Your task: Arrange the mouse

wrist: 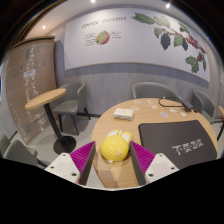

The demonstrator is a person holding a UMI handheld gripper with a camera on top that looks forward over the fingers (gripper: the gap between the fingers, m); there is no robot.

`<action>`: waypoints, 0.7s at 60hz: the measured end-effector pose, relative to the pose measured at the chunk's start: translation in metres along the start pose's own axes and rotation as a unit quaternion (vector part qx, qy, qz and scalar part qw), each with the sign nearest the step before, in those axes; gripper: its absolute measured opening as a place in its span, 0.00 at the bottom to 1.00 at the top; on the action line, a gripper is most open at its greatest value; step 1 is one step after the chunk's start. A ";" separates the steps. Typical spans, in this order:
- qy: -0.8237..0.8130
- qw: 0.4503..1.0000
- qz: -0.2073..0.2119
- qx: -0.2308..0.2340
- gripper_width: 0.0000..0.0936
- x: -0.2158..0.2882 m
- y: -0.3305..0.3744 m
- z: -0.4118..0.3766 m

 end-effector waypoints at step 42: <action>0.027 0.997 0.050 -0.042 0.42 0.060 0.086 0.206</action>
Point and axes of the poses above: the point between the fingertips, and its own axes, seen from behind it with the camera up: z to the right, x up, y backward, against the way the camera looks, the point moved 7 cm from there along y, backward, against the way the camera looks, and after that the axes turned 9 degrees about z, right-handed, at the moved point
